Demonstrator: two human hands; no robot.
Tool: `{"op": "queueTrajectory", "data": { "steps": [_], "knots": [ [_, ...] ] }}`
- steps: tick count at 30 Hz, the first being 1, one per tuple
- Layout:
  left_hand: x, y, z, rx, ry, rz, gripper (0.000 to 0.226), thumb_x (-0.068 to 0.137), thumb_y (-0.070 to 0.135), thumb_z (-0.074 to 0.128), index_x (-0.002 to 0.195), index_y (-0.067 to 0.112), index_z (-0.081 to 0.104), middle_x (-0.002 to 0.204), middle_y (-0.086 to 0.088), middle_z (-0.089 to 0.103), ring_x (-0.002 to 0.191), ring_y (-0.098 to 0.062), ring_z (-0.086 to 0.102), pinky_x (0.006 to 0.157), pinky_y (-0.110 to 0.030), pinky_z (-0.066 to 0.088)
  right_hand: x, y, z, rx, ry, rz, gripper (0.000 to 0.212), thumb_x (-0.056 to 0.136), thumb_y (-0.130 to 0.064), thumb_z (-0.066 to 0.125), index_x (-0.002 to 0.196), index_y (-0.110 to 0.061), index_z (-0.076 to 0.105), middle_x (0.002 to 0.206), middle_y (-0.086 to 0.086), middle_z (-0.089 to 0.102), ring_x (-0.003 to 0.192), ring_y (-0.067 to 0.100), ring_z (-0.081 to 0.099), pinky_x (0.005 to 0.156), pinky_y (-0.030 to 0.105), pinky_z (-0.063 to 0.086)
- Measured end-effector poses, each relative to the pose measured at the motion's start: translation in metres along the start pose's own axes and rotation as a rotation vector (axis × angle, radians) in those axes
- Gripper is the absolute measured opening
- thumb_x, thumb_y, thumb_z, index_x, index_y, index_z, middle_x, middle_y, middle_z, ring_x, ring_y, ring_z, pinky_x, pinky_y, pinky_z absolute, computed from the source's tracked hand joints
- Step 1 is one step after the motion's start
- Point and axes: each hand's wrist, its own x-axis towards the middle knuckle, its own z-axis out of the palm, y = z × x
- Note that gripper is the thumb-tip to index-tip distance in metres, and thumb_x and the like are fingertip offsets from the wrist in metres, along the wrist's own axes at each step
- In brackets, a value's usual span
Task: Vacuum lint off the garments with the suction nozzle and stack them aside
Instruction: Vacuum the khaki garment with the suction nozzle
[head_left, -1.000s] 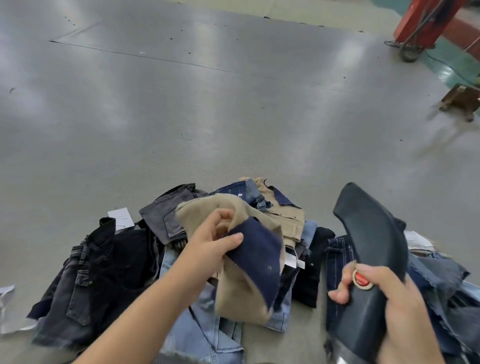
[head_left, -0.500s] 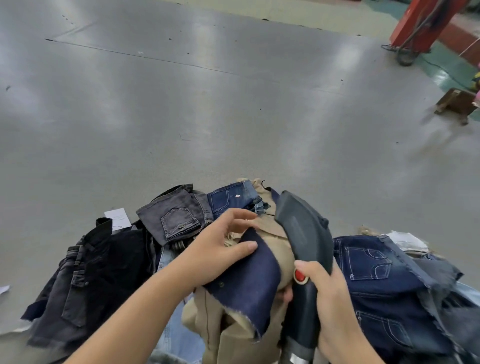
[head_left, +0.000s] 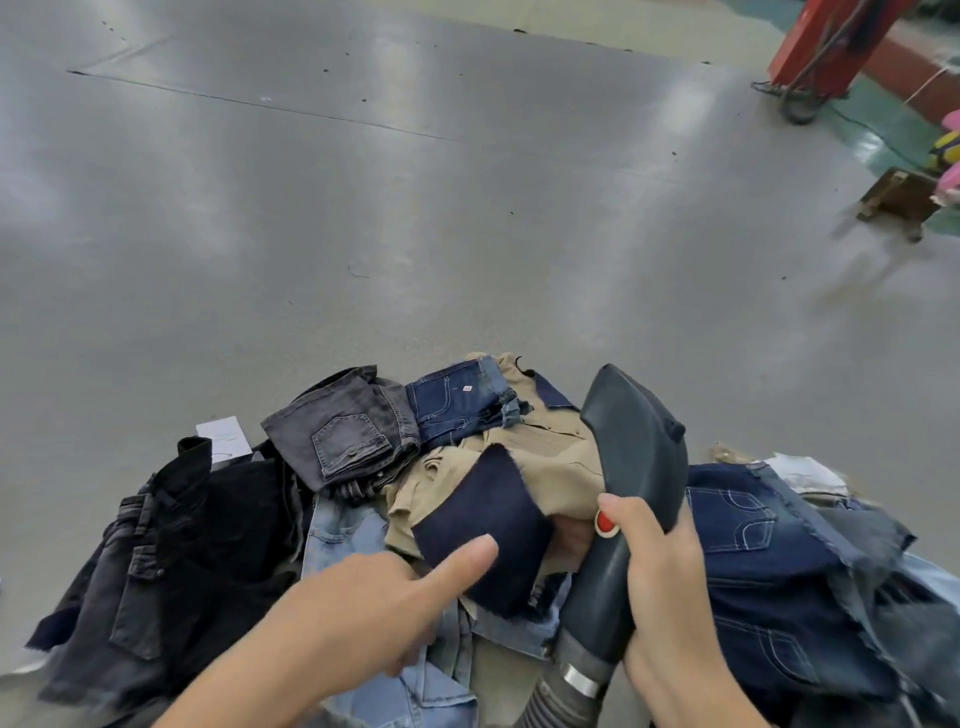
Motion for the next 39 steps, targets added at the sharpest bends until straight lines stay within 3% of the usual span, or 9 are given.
{"op": "queueTrajectory", "data": {
  "steps": [3, 5, 7, 11, 20, 27, 32, 35, 39],
  "knots": [
    [0.002, 0.009, 0.011, -0.220, -0.006, 0.192, 0.084, 0.054, 0.095, 0.045, 0.106, 0.032, 0.064, 0.097, 0.017, 0.070, 0.091, 0.003, 0.063, 0.085, -0.023, 0.051, 0.000, -0.002, 0.002, 0.024, 0.019, -0.020, 0.030, 0.060, -0.028, 0.066, 0.088, -0.035, 0.067, 0.086, 0.001, 0.072, 0.085, 0.023, 0.069, 0.078, 0.043, 0.054],
    [0.006, 0.020, 0.019, -0.710, 0.106, 0.226, 0.040, 0.075, 0.049, 0.071, 0.101, 0.019, 0.067, 0.089, 0.012, 0.075, 0.087, -0.002, 0.068, 0.072, -0.015, 0.053, -0.004, -0.003, 0.002, 0.019, -0.002, -0.020, 0.037, 0.061, -0.029, 0.067, 0.098, -0.032, 0.067, 0.095, 0.007, 0.073, 0.093, 0.031, 0.068, 0.087, 0.053, 0.053],
    [0.009, 0.029, 0.020, -1.106, 0.231, 0.217, 0.030, 0.072, 0.023, 0.073, 0.099, 0.010, 0.070, 0.090, -0.002, 0.076, 0.093, -0.018, 0.070, 0.073, -0.021, 0.054, -0.008, -0.005, 0.003, 0.060, -0.073, 0.006, 0.036, 0.068, -0.022, 0.067, 0.103, -0.027, 0.065, 0.098, 0.012, 0.072, 0.090, 0.035, 0.070, 0.077, 0.051, 0.057],
    [0.015, 0.039, 0.021, -1.501, 0.307, 0.187, 0.023, 0.083, 0.022, 0.061, 0.105, 0.017, 0.066, 0.097, -0.006, 0.075, 0.091, -0.023, 0.072, 0.070, -0.034, 0.058, -0.012, -0.010, 0.002, 0.057, -0.211, 0.050, 0.028, 0.082, -0.007, 0.061, 0.106, -0.022, 0.063, 0.089, 0.018, 0.071, 0.070, 0.035, 0.072, 0.054, 0.033, 0.057],
    [0.029, 0.019, -0.001, -1.722, 0.142, 0.105, 0.028, 0.095, 0.026, 0.050, 0.121, 0.019, 0.058, 0.109, -0.009, 0.072, 0.096, -0.023, 0.071, 0.076, -0.042, 0.057, -0.026, -0.038, -0.032, -0.029, -0.596, 0.067, 0.030, 0.042, -0.017, 0.069, 0.072, -0.015, 0.067, 0.054, 0.028, 0.053, 0.044, 0.033, 0.055, 0.047, 0.030, 0.046],
    [0.024, 0.014, 0.008, -1.583, 0.016, 0.199, 0.039, 0.082, 0.031, 0.058, 0.117, 0.016, 0.066, 0.108, -0.009, 0.072, 0.092, -0.020, 0.071, 0.061, -0.030, 0.057, -0.035, -0.021, -0.026, -0.267, -0.770, 0.194, 0.089, 0.042, -0.024, 0.067, 0.127, -0.038, 0.047, 0.074, -0.007, 0.070, 0.066, 0.004, 0.063, 0.061, 0.018, 0.046],
    [0.021, 0.014, 0.013, -1.457, 0.007, 0.319, 0.032, 0.076, 0.023, 0.059, 0.101, 0.014, 0.075, 0.104, -0.010, 0.073, 0.091, -0.020, 0.071, 0.069, -0.029, 0.059, -0.027, -0.026, -0.026, -0.038, -0.680, 0.241, 0.055, 0.037, -0.013, 0.068, 0.092, -0.015, 0.068, 0.055, 0.016, 0.059, 0.042, 0.021, 0.055, 0.043, 0.024, 0.044],
    [0.016, 0.007, 0.020, -1.381, -0.038, 0.317, 0.041, 0.072, 0.021, 0.061, 0.109, 0.005, 0.067, 0.103, -0.016, 0.073, 0.091, -0.025, 0.071, 0.065, -0.030, 0.058, -0.021, -0.029, -0.025, 0.075, -0.568, 0.251, 0.022, 0.036, -0.009, 0.067, 0.056, -0.003, 0.060, 0.050, 0.025, 0.046, 0.033, 0.028, 0.047, 0.039, 0.032, 0.044],
    [0.014, -0.003, 0.016, -1.134, 0.052, 0.341, 0.022, 0.078, 0.005, 0.069, 0.100, 0.004, 0.065, 0.079, -0.008, 0.072, 0.073, -0.014, 0.067, 0.059, -0.024, 0.050, -0.009, -0.040, -0.038, 0.067, -0.458, 0.194, 0.016, 0.046, -0.007, 0.060, 0.053, 0.001, 0.048, 0.053, 0.023, 0.043, 0.038, 0.029, 0.044, 0.042, 0.035, 0.042]
  ]
}}
